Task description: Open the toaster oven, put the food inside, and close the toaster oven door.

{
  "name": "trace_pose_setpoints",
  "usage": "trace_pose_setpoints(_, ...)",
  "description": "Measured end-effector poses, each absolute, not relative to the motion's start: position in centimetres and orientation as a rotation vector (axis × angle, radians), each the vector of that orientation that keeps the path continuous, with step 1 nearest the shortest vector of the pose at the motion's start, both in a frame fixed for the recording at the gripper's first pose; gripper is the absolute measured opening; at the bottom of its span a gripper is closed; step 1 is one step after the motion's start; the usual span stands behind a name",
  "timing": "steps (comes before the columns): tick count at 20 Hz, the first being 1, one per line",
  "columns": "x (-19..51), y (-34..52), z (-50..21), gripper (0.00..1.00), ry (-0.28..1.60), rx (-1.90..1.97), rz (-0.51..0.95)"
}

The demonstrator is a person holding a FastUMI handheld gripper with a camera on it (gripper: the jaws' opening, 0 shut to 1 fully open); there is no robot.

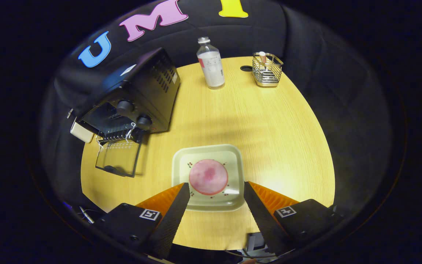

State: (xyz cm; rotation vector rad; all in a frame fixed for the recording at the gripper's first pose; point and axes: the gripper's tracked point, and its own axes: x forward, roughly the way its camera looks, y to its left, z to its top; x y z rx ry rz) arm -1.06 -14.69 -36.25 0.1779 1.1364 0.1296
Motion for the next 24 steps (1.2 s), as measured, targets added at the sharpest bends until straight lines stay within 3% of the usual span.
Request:
trace_pose_setpoints(3,-0.5,-16.2,-38.5,0.94,1.212,0.171,0.149)
trace_pose_setpoints(11,-0.2,-16.6,-42.8,0.66,1.375,0.173,0.164)
trace_pose_setpoints(14,-0.1,-16.5,-43.3,0.49,1.396,0.141,0.162)
trace_pose_setpoints(19,0.0,-17.2,-43.6,0.32,1.404,0.092,0.152)
trace_pose_setpoints(22,0.4,-16.9,-43.6,0.10,1.405,0.175,0.172)
trace_pose_setpoints(24,0.3,-17.1,-43.6,0.06,1.410,0.238,0.157)
